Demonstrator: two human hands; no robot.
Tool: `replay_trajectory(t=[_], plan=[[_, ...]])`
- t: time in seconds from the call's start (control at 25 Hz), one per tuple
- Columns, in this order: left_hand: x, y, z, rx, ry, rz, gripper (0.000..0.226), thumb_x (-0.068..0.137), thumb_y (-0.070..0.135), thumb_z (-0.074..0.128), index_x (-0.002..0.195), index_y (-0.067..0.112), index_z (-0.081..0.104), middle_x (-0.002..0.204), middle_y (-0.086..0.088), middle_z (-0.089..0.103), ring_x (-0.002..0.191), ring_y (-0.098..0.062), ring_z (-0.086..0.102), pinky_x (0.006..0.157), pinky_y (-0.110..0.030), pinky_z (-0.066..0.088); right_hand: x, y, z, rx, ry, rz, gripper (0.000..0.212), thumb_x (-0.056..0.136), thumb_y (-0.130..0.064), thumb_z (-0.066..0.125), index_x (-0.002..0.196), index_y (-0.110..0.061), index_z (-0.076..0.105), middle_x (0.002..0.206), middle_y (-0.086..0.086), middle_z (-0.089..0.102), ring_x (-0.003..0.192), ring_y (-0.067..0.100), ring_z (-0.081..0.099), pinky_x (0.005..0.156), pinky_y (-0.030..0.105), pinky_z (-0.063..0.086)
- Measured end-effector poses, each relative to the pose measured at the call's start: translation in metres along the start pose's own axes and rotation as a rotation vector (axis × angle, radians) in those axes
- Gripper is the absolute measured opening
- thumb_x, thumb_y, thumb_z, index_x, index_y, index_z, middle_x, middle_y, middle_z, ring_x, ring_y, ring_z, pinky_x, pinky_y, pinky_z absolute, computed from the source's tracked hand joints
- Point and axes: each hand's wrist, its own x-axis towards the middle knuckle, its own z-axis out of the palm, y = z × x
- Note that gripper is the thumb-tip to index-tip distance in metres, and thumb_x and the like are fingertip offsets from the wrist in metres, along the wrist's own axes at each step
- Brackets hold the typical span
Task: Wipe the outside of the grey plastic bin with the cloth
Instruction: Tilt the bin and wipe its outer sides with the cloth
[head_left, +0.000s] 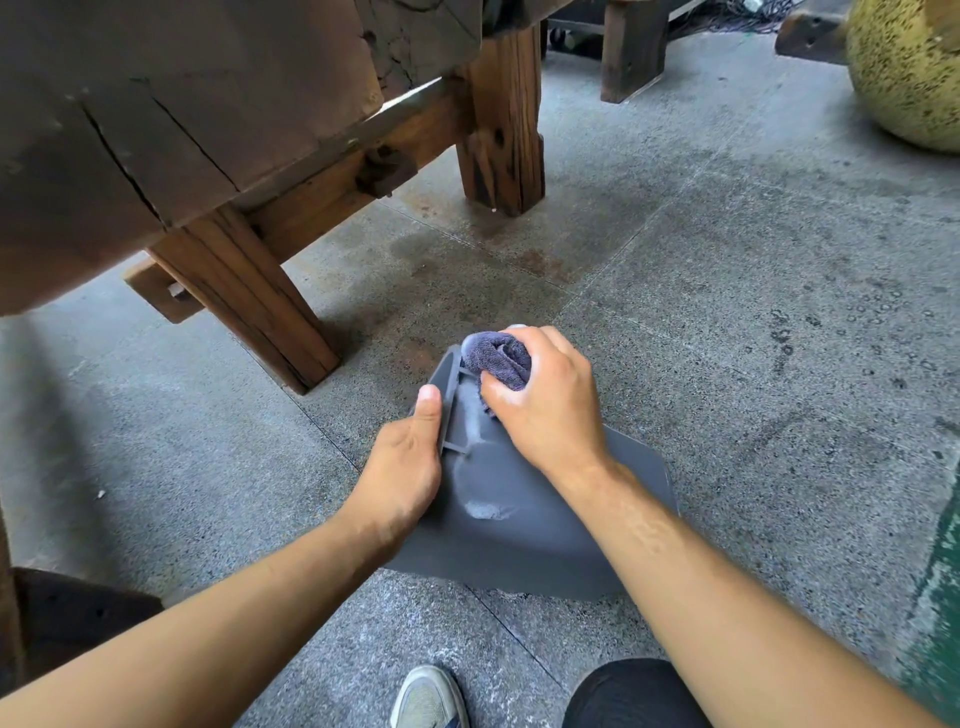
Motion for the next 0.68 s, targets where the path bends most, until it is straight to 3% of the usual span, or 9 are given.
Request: replay_trajectory(t=[0.4, 0.56, 0.68], plan=[[0.002, 0.009, 0.007, 0.016, 0.017, 0.109, 0.072, 0.107, 0.05, 0.033, 0.043, 0.033, 0.06, 0.04, 0.023, 0.051, 0.04, 0.007, 0.045, 0.044, -0.009, 0.035, -0.023, 0.015, 0.0, 0.032, 0.203, -0.127, 0.037, 0.067, -0.004, 0.078, 0.101, -0.002, 0.066, 0.103, 0.011, 0.062, 0.099, 0.03, 0.064, 0.09, 0.038, 0.052], [0.006, 0.009, 0.004, 0.026, 0.038, 0.097, 0.072, 0.107, 0.05, 0.033, 0.043, 0.033, 0.06, 0.04, 0.023, 0.052, 0.041, 0.006, 0.045, 0.044, -0.009, 0.035, -0.029, 0.016, 0.001, 0.024, 0.185, -0.172, 0.038, 0.066, -0.003, 0.078, 0.103, -0.002, 0.068, 0.103, 0.011, 0.062, 0.096, 0.031, 0.064, 0.087, 0.039, 0.053], [0.008, 0.009, 0.004, 0.046, 0.057, 0.106, 0.071, 0.107, 0.05, 0.033, 0.043, 0.033, 0.059, 0.04, 0.024, 0.052, 0.041, 0.006, 0.045, 0.044, -0.01, 0.035, -0.023, 0.01, 0.001, 0.036, 0.111, -0.079, 0.037, 0.068, -0.004, 0.076, 0.104, -0.007, 0.069, 0.105, 0.008, 0.064, 0.098, 0.03, 0.063, 0.088, 0.041, 0.052]])
